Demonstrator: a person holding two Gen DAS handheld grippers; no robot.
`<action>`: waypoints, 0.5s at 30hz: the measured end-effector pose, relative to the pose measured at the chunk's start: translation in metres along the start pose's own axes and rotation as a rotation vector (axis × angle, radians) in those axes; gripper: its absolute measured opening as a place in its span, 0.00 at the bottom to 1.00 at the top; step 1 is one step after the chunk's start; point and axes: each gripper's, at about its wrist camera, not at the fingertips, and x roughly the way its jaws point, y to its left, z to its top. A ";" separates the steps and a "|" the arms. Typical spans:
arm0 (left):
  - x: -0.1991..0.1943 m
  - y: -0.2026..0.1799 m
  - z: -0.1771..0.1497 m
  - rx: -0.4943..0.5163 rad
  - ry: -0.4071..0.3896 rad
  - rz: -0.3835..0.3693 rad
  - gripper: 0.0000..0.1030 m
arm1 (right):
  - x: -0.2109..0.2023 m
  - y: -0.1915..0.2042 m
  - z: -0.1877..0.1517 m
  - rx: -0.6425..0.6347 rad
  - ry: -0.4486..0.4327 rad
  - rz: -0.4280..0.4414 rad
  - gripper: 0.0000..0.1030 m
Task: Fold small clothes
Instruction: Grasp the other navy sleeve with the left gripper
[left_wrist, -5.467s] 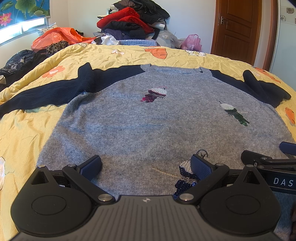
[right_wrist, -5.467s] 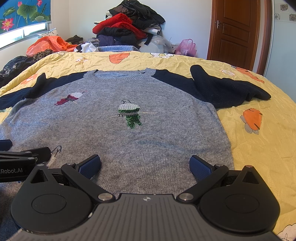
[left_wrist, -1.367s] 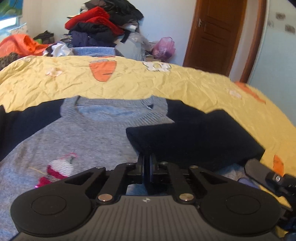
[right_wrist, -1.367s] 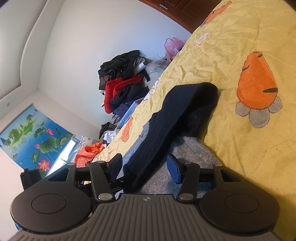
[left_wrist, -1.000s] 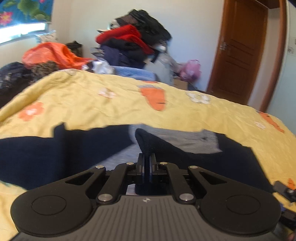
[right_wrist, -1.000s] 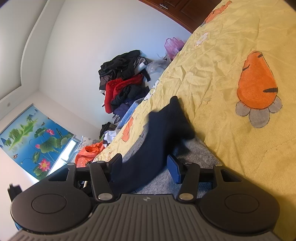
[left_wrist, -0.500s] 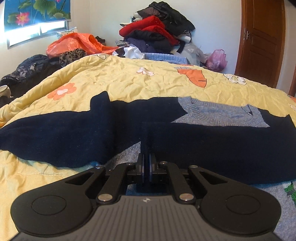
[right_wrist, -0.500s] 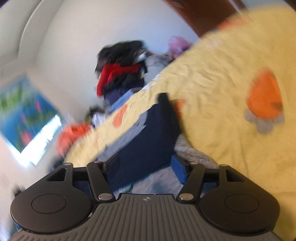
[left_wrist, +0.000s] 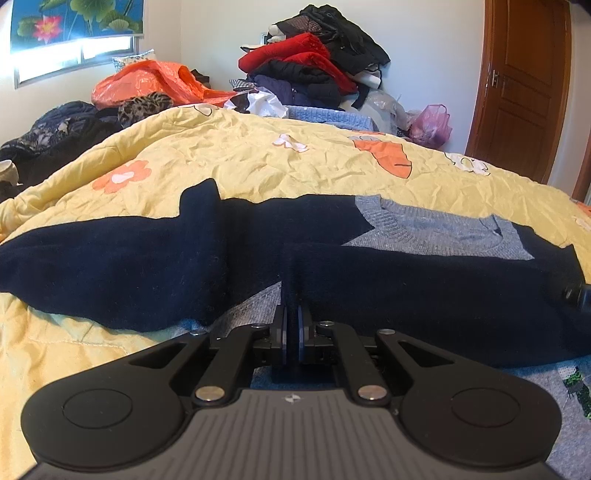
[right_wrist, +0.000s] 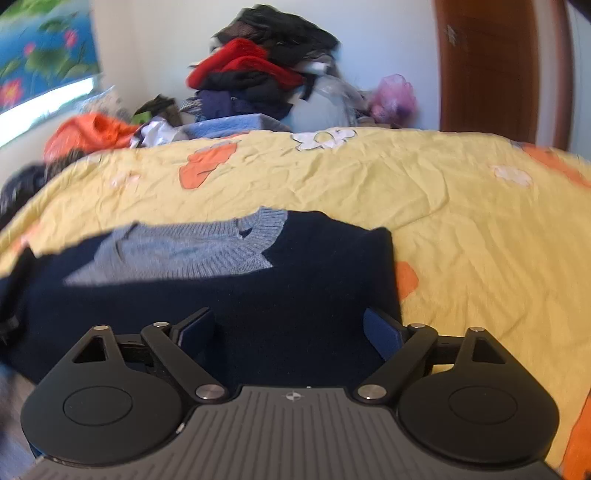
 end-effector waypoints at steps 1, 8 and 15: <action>-0.001 0.002 0.001 -0.007 0.000 -0.006 0.07 | 0.001 0.004 -0.003 -0.028 0.001 -0.004 0.93; -0.051 0.071 -0.014 -0.176 -0.202 -0.018 0.95 | -0.001 0.011 -0.004 -0.059 0.015 -0.010 0.98; -0.057 0.216 -0.006 -0.551 -0.170 0.173 1.00 | 0.001 0.011 0.000 -0.065 0.017 -0.009 1.00</action>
